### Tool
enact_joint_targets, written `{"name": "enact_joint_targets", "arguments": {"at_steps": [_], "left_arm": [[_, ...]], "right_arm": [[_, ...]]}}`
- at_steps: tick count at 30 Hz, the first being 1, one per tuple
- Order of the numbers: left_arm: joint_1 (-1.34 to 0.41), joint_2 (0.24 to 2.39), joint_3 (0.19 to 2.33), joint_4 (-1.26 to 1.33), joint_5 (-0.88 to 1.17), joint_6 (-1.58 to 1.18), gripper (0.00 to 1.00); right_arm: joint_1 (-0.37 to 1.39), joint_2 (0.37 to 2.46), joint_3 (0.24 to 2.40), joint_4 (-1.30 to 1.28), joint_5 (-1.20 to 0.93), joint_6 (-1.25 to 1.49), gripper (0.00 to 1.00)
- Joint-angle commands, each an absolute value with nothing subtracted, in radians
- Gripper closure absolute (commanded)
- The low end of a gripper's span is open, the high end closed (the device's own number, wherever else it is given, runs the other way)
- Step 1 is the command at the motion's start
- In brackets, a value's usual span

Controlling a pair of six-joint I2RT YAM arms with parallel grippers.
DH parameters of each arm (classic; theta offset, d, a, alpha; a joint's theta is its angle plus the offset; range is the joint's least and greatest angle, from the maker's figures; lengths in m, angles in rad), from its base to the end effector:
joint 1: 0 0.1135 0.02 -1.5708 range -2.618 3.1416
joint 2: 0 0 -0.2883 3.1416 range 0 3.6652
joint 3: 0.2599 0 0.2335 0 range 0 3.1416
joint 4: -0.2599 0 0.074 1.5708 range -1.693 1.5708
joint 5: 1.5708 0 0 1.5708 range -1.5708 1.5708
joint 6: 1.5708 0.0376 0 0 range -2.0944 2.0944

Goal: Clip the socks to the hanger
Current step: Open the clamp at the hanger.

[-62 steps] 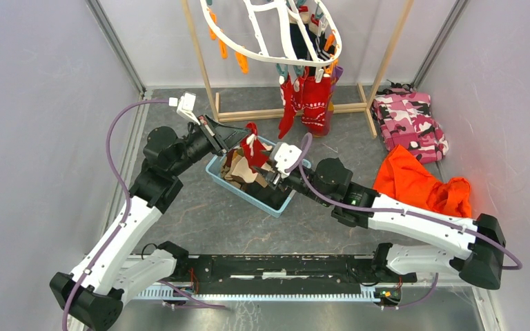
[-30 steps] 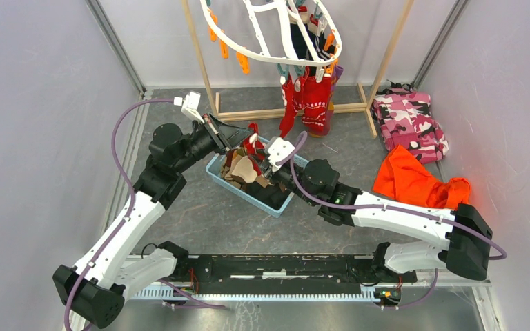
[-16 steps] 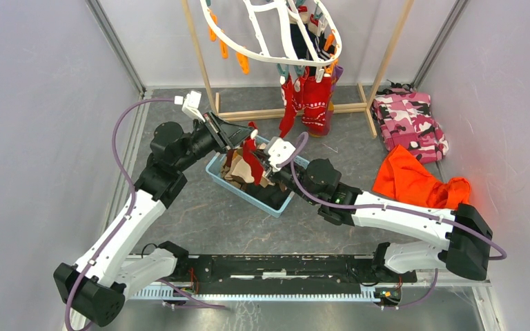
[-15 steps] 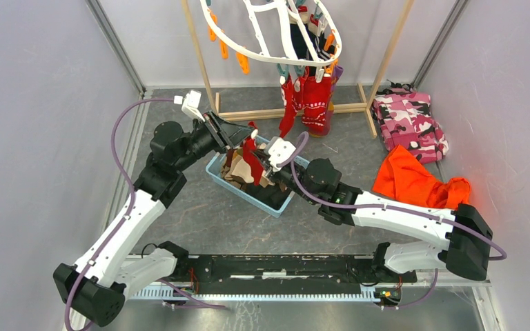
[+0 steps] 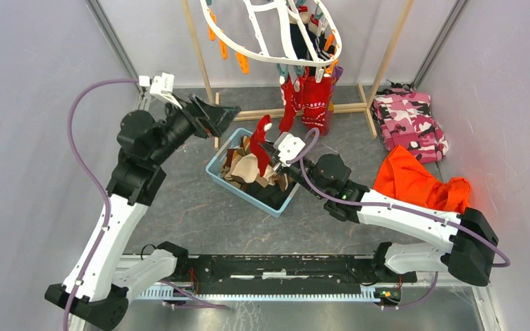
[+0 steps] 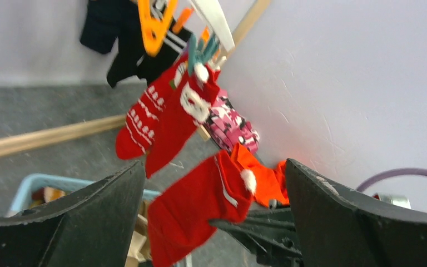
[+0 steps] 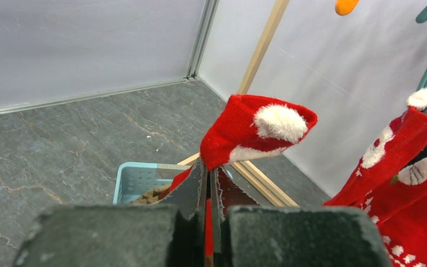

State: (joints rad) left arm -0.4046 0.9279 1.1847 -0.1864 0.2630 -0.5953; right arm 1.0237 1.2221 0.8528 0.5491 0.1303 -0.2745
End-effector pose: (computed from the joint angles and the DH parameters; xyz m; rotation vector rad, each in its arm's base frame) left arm 0.1434 -0.0721 0.4674 0.0724 1.5851 -0.9904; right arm 0.1410 0.2221 0.3789 -0.7639 1.1890 0.5321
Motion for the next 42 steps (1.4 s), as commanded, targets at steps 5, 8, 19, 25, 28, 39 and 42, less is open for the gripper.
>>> {"name": "enact_joint_targets", "arguments": {"at_steps": [5, 8, 19, 25, 28, 39, 42], "left_arm": [[-0.163, 1.095, 1.295, -0.009, 0.58, -0.607, 0.1], [-0.15, 1.148, 1.307, 0.108, 0.63, -0.642, 0.18], [-0.152, 1.254, 1.336, 0.264, 0.629, -0.681, 0.35], [-0.153, 1.299, 1.357, 0.282, 0.63, -0.675, 0.36], [-0.155, 1.314, 1.365, 0.283, 0.63, -0.664, 0.35], [-0.183, 1.37, 1.42, 0.284, 0.627, -0.644, 0.29], [-0.204, 1.381, 1.428, 0.285, 0.622, -0.635, 0.28]], "right_arm": [[0.955, 1.224, 0.892, 0.611, 0.003, -0.304, 1.0], [0.911, 1.251, 0.926, 0.601, -0.105, -0.296, 1.0], [0.859, 1.333, 0.993, 0.661, -0.211, -0.327, 1.0], [0.846, 1.366, 1.021, 0.689, -0.225, -0.34, 1.0], [0.839, 1.374, 1.029, 0.696, -0.227, -0.349, 1.0], [0.82, 1.406, 1.061, 0.71, -0.247, -0.336, 1.0], [0.814, 1.414, 1.071, 0.714, -0.254, -0.329, 1.0]]}}
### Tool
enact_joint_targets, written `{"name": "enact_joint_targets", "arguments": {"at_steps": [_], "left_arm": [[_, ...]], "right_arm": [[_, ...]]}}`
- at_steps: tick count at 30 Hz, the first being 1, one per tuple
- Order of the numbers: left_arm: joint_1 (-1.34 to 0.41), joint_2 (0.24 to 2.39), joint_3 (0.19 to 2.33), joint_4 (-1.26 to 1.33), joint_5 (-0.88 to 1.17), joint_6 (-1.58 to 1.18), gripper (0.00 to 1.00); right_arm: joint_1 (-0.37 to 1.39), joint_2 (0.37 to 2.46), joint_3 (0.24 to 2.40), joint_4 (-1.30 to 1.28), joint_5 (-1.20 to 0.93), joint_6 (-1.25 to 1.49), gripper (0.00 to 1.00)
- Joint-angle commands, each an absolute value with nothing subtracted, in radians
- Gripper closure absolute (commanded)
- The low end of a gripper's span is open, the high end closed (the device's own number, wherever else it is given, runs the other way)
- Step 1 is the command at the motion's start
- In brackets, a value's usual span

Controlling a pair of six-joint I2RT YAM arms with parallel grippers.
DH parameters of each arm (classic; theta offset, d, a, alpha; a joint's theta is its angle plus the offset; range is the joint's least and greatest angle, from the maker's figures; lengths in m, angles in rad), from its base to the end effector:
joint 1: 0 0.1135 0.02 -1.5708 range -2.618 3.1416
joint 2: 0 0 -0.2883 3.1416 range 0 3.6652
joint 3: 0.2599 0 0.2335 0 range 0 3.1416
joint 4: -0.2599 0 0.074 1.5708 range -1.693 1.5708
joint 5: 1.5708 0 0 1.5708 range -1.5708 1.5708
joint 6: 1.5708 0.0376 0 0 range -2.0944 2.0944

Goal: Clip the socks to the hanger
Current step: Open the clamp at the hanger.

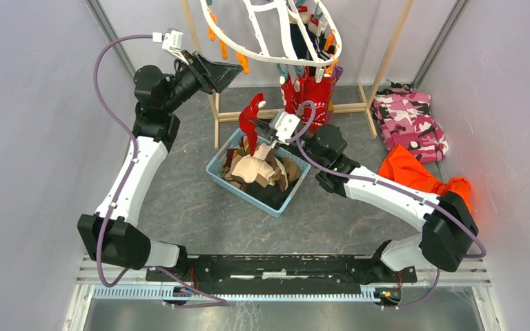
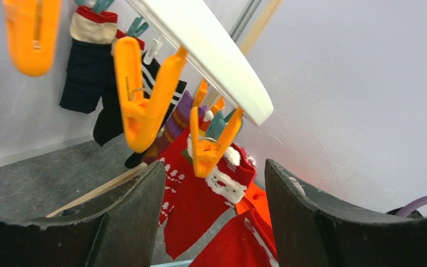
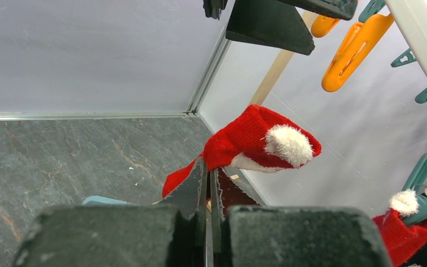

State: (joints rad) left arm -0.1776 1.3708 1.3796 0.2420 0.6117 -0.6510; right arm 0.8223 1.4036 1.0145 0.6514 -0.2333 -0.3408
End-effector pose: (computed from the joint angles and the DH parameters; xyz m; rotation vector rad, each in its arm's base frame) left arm 0.2810 -0.0724 0.4840 0.2169 1.4379 -1.0880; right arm 0.2049 0.2333 0.3964 -0.8947 0.9934 0.5613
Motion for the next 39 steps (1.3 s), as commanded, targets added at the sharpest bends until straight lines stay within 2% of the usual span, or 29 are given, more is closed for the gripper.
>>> {"name": "enact_joint_targets", "arguments": {"at_steps": [1, 24, 39], "left_arm": [[-0.208, 1.383, 1.429, 0.285, 0.618, -0.633, 0.28], [-0.257, 1.467, 1.55, 0.188, 0.528, -0.529, 0.29], [-0.265, 1.484, 1.586, 0.151, 0.51, -0.492, 0.39]], "right_arm": [[0.813, 1.417, 1.073, 0.713, -0.256, -0.327, 1.0], [0.79, 1.445, 1.114, 0.703, -0.282, -0.298, 1.0], [0.782, 1.45, 1.124, 0.697, -0.293, -0.291, 1.0]]}}
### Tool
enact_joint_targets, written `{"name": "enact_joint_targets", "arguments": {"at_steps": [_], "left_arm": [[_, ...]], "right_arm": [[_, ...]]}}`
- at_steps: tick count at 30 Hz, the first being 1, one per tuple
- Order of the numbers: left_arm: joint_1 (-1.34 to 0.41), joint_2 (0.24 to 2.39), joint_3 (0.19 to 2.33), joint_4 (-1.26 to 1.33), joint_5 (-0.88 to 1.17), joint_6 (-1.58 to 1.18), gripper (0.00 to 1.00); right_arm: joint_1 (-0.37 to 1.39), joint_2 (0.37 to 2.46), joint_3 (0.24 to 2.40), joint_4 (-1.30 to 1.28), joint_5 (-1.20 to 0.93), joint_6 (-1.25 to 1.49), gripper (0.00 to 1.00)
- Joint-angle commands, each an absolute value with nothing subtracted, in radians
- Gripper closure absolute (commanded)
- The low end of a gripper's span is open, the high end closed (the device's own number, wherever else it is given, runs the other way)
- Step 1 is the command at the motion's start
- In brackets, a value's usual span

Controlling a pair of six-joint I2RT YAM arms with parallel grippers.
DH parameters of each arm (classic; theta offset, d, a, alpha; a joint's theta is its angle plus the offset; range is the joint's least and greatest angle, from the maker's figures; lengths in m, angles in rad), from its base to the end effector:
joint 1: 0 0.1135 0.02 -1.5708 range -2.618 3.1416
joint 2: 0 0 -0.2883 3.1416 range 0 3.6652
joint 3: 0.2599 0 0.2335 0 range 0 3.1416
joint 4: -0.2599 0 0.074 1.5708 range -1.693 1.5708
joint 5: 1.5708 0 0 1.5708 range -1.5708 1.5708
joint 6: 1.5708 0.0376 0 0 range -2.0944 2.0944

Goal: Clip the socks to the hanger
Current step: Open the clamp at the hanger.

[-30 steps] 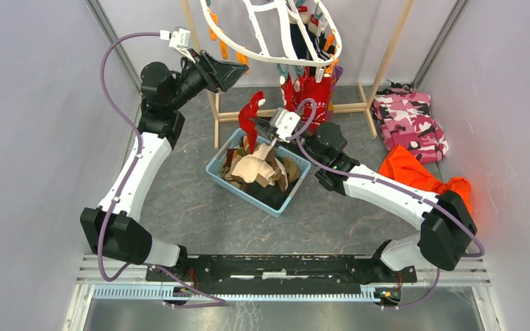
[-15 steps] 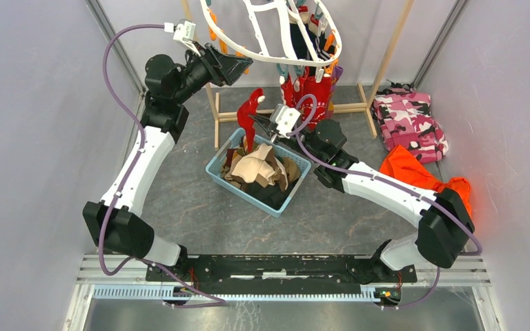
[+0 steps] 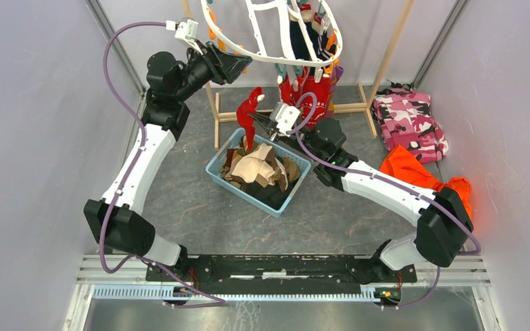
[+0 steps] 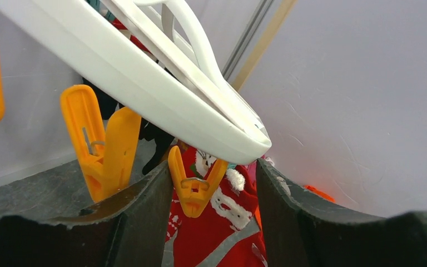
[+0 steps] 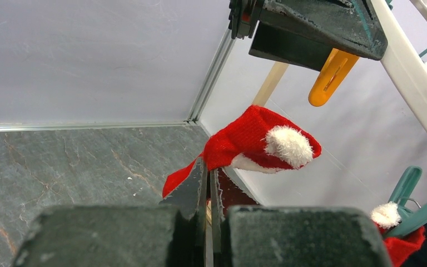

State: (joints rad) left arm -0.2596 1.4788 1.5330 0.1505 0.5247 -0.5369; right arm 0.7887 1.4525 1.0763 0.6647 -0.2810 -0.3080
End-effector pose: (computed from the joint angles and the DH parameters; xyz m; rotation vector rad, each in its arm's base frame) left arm 0.3044 -0.1003 0.4944 0.2637 1.4480 -1.0121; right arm 0.2206 0.2368 0.4040 -0.8837 0.9763 0.5904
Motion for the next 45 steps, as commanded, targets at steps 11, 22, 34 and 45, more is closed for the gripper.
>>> {"name": "enact_joint_targets", "arguments": {"at_steps": [11, 22, 34, 45], "left_arm": [[-0.268, 1.48, 1.594, 0.13, 0.508, -0.473, 0.58], [-0.276, 1.467, 1.594, 0.127, 0.49, -0.485, 0.9], [-0.325, 1.449, 1.618, 0.036, 0.37, -0.412, 0.98], [-0.409, 1.441, 1.663, -0.069, 0.197, -0.336, 0.98]], "right_arm": [[0.778, 1.455, 1.13, 0.693, -0.294, -0.29, 1.0], [0.778, 1.468, 1.143, 0.677, -0.288, -0.32, 1.0], [0.736, 1.518, 1.209, 0.642, -0.351, -0.341, 1.0], [0.729, 1.514, 1.165, 0.682, -0.248, -0.424, 1.0]]}}
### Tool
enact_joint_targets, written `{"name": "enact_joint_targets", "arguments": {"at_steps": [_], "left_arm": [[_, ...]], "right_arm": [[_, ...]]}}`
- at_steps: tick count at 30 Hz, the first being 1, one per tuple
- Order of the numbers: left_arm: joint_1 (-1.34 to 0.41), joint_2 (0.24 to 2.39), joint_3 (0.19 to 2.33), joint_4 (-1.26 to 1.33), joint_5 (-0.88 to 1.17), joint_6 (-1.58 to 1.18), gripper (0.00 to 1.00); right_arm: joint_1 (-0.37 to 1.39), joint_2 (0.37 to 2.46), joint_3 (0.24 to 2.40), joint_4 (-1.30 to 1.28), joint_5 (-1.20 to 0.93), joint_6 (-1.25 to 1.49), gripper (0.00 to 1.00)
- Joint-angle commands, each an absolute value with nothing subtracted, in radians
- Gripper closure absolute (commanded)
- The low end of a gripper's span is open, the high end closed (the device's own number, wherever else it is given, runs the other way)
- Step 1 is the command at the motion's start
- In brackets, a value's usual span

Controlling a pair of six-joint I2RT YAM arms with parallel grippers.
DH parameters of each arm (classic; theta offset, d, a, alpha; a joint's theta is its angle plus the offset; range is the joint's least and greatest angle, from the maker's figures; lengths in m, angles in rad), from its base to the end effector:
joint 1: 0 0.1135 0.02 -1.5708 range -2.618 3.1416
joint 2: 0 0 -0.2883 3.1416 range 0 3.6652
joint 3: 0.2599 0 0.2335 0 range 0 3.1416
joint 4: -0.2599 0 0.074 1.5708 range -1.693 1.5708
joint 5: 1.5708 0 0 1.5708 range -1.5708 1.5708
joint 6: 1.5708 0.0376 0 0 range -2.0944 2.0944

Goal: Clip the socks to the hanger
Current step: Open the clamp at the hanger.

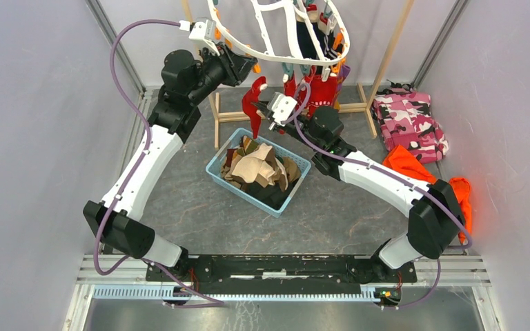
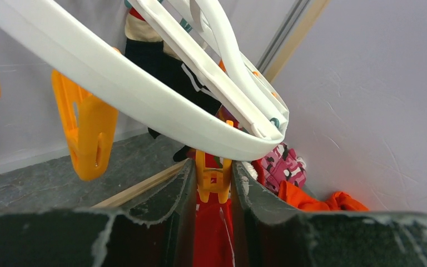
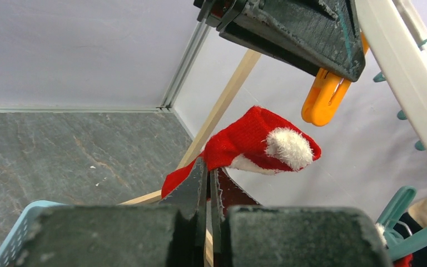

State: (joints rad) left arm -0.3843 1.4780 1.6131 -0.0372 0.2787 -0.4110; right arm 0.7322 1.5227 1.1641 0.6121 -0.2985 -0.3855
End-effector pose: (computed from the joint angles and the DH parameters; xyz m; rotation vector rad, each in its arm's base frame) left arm 0.2913 -0.1290 0.5012 0.2144 1.5200 -0.8441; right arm 0.2491 0.2388 0.4060 -0.9176 0.9835 0.4898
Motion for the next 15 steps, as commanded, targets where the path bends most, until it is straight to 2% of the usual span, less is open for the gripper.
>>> {"name": "enact_joint_targets", "arguments": {"at_steps": [1, 15], "left_arm": [[-0.412, 1.438, 1.662, -0.071, 0.189, -0.335, 0.98], [-0.423, 1.427, 1.66, -0.075, 0.174, -0.335, 0.98]], "right_arm": [[0.73, 1.515, 1.161, 0.69, -0.241, -0.428, 1.0], [0.724, 1.533, 1.119, 0.761, -0.207, -0.542, 1.0]]}}
